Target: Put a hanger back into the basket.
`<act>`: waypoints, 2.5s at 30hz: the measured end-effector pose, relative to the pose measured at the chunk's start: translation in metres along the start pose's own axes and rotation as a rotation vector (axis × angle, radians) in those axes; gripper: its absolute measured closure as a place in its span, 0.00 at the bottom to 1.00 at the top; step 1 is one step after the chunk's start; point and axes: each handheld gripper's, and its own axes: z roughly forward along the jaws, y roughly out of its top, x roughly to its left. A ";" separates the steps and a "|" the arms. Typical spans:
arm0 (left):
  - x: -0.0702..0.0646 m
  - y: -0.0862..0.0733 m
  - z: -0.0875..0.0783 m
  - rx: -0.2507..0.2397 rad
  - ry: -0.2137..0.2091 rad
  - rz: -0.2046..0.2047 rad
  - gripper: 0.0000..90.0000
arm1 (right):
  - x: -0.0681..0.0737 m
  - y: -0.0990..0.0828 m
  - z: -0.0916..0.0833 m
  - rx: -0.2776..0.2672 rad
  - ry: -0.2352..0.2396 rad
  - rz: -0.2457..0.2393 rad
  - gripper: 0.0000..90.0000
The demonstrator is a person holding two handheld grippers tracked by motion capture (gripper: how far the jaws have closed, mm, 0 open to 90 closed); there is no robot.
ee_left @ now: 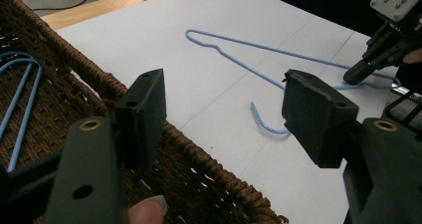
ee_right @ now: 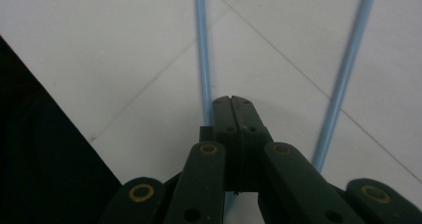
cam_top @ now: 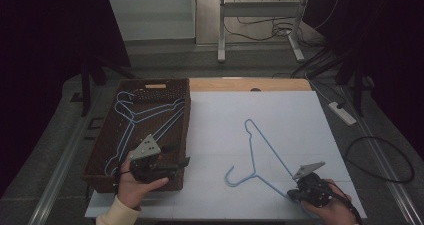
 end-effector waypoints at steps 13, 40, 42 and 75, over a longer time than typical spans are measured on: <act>0.001 0.000 -0.002 -0.003 0.004 0.001 0.39 | 0.034 0.045 0.025 -0.012 0.060 -0.119 1.00; 0.002 -0.001 -0.003 -0.004 0.008 -0.001 0.39 | 0.034 0.093 0.050 -0.072 0.063 -0.124 1.00; 0.002 -0.001 -0.003 -0.004 0.008 -0.001 0.39 | 0.032 0.094 0.049 -0.082 0.068 -0.122 1.00; 0.002 0.000 -0.009 -0.021 -0.001 0.000 0.39 | 0.043 0.192 0.090 0.074 0.052 -0.179 0.96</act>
